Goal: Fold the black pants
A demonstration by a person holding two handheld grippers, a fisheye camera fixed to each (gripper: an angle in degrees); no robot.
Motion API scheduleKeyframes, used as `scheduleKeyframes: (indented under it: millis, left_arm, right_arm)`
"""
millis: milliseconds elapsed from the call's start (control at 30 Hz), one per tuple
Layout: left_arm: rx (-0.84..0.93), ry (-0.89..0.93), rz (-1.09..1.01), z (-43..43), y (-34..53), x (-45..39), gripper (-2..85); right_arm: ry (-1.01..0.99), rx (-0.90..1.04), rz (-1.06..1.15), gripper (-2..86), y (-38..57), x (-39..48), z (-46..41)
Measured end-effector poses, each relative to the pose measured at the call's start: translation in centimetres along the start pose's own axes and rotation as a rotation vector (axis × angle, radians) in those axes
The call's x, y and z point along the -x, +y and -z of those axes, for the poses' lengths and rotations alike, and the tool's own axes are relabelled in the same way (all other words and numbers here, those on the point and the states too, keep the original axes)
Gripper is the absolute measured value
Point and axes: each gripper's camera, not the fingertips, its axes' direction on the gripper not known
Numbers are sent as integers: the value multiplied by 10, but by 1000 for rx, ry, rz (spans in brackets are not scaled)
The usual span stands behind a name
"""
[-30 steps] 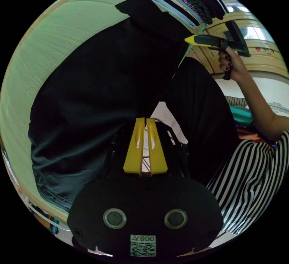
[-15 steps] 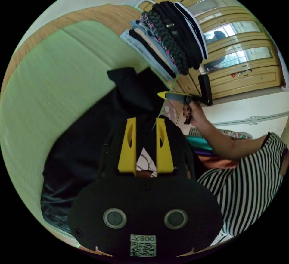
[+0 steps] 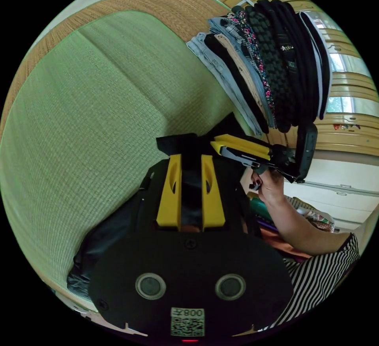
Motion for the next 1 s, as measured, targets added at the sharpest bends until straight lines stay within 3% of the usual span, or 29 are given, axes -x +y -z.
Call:
scheduleKeyframes:
  millis: [267, 633, 1000]
  left_arm:
    - [-29, 53, -107, -14, -9, -13, 16]
    - [-43, 11, -291, -25, -43, -57, 11]
    - [126, -71, -322, -88, -92, -80, 10]
  right_arm:
    - [-127, -10, 9, 17, 13, -4, 38]
    - [-209, -310, -156, 7, 123, -63, 177]
    - [-251, -290, -280, 3, 161, -105, 168]
